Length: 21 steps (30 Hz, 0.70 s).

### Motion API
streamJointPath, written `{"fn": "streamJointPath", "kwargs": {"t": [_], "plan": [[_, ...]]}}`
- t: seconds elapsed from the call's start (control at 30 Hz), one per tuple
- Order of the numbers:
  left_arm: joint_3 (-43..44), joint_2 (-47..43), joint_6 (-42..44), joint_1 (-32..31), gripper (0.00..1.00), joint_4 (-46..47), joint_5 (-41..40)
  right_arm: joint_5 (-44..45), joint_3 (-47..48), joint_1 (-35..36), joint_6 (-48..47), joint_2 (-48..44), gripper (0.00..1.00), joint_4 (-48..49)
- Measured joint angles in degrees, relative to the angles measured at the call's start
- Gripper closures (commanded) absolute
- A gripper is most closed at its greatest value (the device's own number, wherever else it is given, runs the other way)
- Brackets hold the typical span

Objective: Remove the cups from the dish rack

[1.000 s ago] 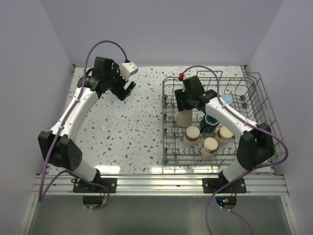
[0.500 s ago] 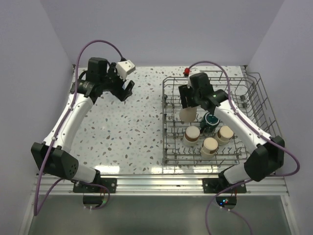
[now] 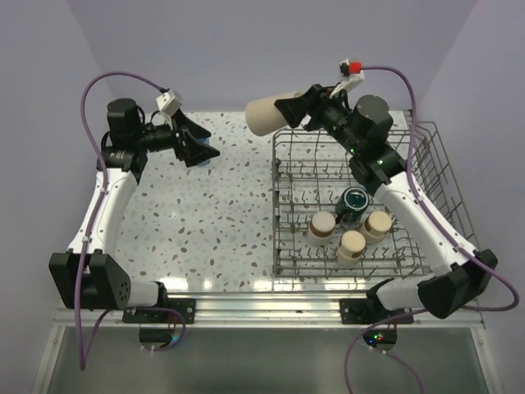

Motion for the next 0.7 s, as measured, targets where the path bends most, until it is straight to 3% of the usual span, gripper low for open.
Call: {"fn": "streamJointPath", "kwargs": {"t": [0.13,0.33,0.7], "plan": [[-7.4,-1.7,-15.3,0.0,0.14,18.6,5.9,-3.7,0.0,0.9,8.0,6.6,0.87,11.7],[-10.4,-3.1,-31.7,0.0,0.15,39.3,7.1,-5.8,0.0,3.2,13.8,11.0,0.87,18.2],[-10.4,0.5,-45.2,0.0,0.23,53.4,5.2,-8.1,0.0,5.7,18.6,11.6,0.87,25.9]]}}
